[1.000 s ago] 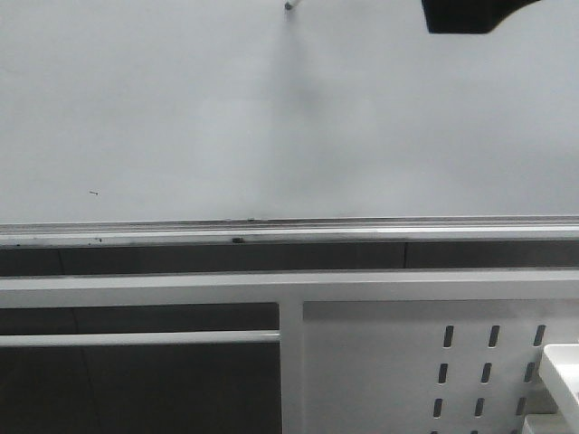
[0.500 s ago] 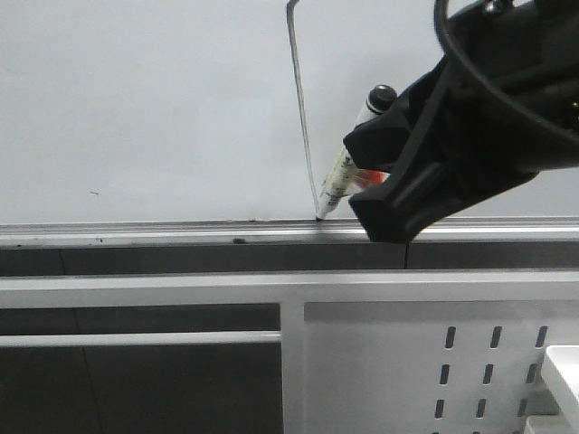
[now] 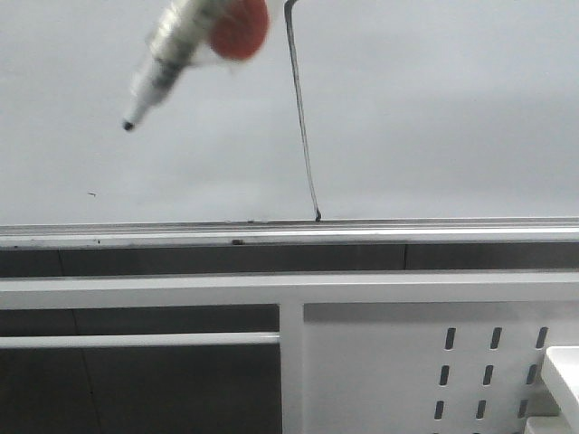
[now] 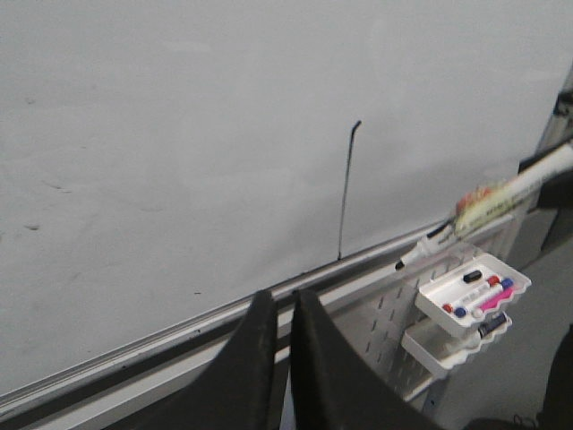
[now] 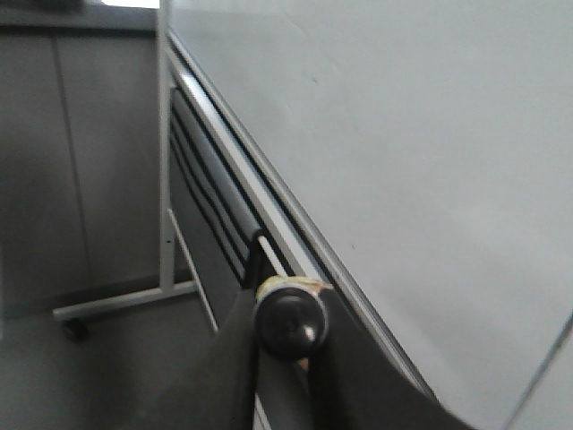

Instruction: Write number 1 on whiteboard

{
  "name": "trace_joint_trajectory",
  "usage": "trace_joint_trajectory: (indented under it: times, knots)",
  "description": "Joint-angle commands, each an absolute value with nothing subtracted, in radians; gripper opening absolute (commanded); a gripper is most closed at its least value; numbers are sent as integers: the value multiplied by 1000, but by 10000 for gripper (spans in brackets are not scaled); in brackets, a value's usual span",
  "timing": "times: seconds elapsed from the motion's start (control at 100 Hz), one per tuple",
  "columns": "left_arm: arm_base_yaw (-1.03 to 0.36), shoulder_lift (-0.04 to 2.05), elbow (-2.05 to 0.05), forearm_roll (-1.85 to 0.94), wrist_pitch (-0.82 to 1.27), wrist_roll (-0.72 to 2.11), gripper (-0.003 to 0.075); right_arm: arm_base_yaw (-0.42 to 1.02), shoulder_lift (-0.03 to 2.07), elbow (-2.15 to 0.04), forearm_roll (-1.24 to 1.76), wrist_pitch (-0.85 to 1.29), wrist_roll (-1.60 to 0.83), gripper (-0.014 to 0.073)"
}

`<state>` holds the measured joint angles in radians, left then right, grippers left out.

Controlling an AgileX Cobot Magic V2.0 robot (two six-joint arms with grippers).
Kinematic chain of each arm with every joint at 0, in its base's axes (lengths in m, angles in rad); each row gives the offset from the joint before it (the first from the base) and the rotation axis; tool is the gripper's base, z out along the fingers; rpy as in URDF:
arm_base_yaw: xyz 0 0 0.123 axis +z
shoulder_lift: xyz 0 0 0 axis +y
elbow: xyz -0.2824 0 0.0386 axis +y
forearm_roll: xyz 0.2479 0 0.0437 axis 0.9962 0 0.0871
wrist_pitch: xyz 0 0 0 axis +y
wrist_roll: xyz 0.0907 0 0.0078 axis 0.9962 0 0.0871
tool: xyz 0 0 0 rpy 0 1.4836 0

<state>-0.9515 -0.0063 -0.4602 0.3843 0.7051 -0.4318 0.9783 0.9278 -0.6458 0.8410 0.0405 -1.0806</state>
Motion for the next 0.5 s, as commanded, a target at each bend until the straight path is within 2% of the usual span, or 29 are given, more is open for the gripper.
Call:
trace_joint_trajectory:
  times: [0.0, 0.09, 0.14, 0.29, 0.49]
  knots:
    - [-951, 42, -484, 277, 619, -264, 170, 976, 911, -735, 830, 76, -1088, -69]
    - [-951, 139, -499, 164, 613, -114, 339, 976, 941, -794, 845, 126, -1088, -69]
    - [-951, 203, -519, 108, 615, -33, 376, 976, 963, -824, 850, 158, -1088, -69]
    - [-951, 406, -618, 11, 617, 168, 329, 976, 1039, -918, 876, 260, -1088, -69]
    - [-951, 567, -723, 0, 625, 197, 302, 976, 1124, -1018, 883, 347, -1088, -69]
